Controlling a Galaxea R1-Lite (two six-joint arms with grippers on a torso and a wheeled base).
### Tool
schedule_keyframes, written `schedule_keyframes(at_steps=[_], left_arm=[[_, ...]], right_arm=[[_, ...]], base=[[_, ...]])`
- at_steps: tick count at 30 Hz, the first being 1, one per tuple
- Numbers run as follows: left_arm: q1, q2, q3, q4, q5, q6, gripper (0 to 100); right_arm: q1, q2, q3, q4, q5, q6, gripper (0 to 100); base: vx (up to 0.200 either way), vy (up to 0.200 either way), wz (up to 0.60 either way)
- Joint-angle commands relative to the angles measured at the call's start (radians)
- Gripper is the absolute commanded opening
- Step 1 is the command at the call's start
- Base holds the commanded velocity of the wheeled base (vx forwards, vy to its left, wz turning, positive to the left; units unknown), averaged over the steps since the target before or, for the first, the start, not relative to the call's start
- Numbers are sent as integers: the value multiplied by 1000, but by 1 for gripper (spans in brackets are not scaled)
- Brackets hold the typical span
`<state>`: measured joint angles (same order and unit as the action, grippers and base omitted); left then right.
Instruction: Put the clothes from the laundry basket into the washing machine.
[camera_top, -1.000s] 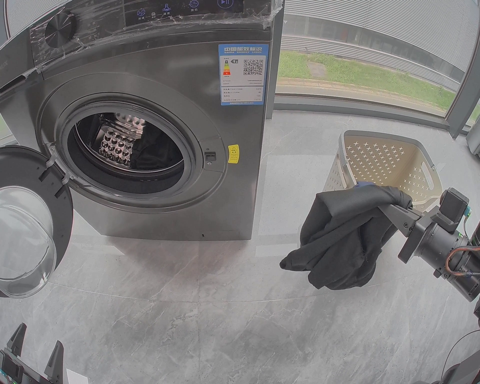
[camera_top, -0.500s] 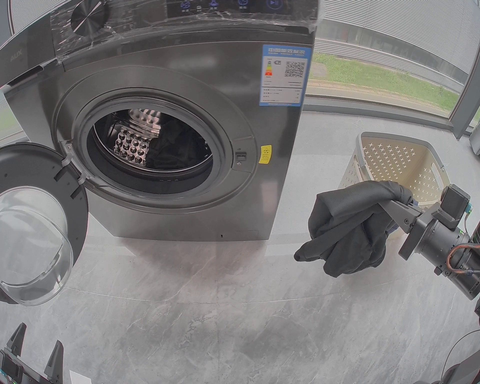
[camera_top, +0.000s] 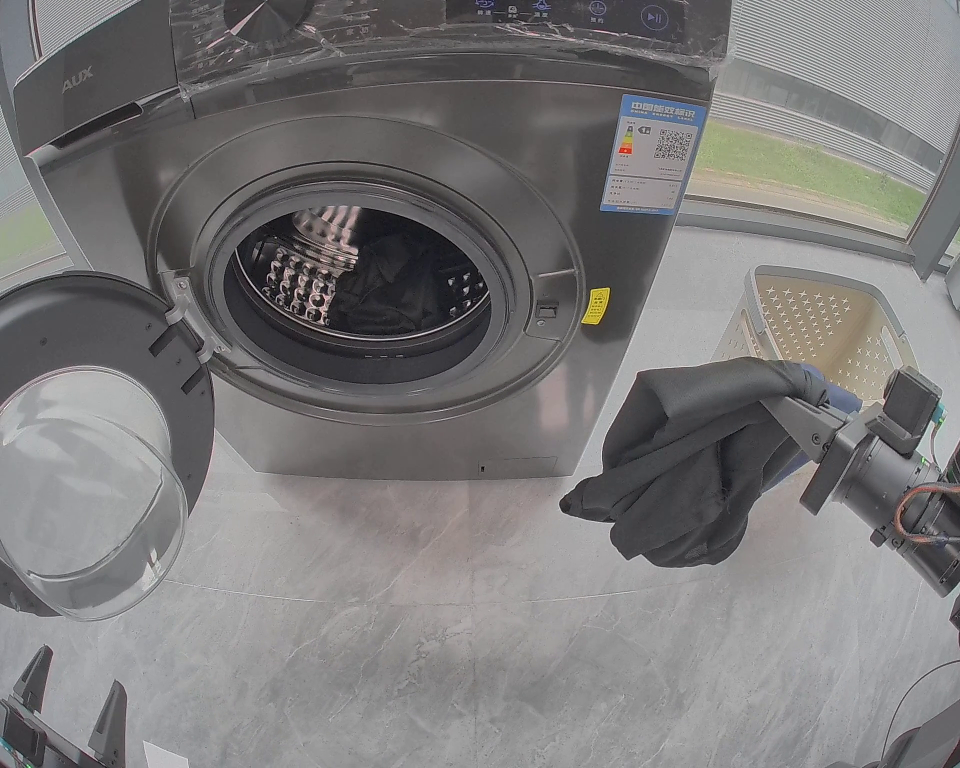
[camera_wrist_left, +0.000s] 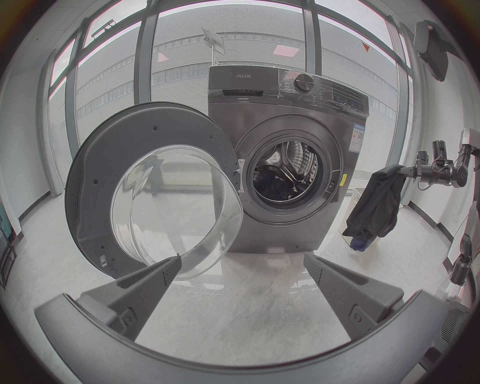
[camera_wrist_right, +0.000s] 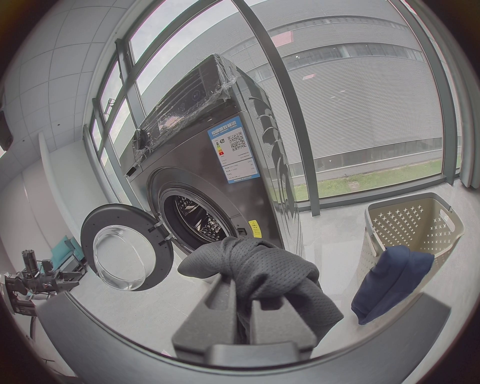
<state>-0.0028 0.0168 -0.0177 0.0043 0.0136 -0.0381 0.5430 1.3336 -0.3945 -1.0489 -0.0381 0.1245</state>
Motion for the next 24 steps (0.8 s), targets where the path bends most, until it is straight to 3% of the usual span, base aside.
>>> schedule_keyframes(at_steps=[1, 10, 24], left_arm=[[0, -15, 16, 0, 0, 0, 100], [0, -15, 16, 0, 0, 0, 100], [0, -15, 16, 0, 0, 0, 100]], right_arm=[[0, 1, 2, 0, 1, 0, 0], [2, -1, 2, 0, 1, 1, 0], [-5, -4, 8, 0, 0, 6, 0]], base=[[-200, 0, 0], [0, 0, 0], [0, 200, 0]])
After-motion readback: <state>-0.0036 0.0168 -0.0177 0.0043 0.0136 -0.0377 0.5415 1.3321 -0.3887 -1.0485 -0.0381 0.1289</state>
